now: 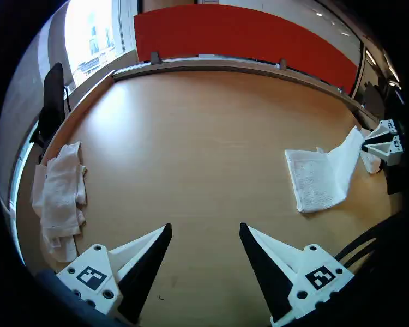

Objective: Fold towel

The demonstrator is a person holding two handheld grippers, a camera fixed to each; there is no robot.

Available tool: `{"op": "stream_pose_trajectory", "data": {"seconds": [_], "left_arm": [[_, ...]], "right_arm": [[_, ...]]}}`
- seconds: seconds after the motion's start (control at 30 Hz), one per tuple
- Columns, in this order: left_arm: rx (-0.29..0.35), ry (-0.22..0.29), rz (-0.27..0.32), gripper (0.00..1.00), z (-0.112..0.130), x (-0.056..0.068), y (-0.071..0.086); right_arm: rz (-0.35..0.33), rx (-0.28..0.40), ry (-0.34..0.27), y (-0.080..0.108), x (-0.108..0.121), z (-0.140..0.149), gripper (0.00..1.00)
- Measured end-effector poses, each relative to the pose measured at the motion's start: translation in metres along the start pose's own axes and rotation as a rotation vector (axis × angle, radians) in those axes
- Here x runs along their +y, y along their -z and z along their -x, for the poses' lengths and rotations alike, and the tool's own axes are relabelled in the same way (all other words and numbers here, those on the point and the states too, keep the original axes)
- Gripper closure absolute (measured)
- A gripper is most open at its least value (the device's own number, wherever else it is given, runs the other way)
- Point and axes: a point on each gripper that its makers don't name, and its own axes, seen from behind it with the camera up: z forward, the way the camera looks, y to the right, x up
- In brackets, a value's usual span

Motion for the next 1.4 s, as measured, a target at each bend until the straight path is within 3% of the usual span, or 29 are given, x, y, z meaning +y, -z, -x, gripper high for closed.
{"op": "stream_pose_trajectory", "data": {"seconds": [0.37, 0.7, 1.17, 1.23, 1.4], "left_arm": [[0.013, 0.023, 0.0, 0.08, -0.001, -0.005, 0.006], [0.014, 0.055, -0.019, 0.08, 0.004, -0.019, 0.01], [0.009, 0.063, -0.025, 0.08, 0.007, -0.025, 0.01], [0.009, 0.06, -0.024, 0.08, 0.007, -0.023, 0.009], [0.01, 0.055, -0.022, 0.08, 0.005, -0.021, 0.008]], "right_arm": [[-0.089, -0.018, 0.018, -0.028, -0.032, -0.006, 0.96], [-0.162, -0.045, 0.035, -0.049, -0.061, -0.003, 0.96], [-0.158, -0.073, -0.002, -0.058, -0.061, 0.008, 0.94], [-0.153, -0.076, -0.008, -0.058, -0.06, 0.009, 0.86], [-0.131, -0.078, -0.027, -0.057, -0.054, 0.011, 0.38]]}}
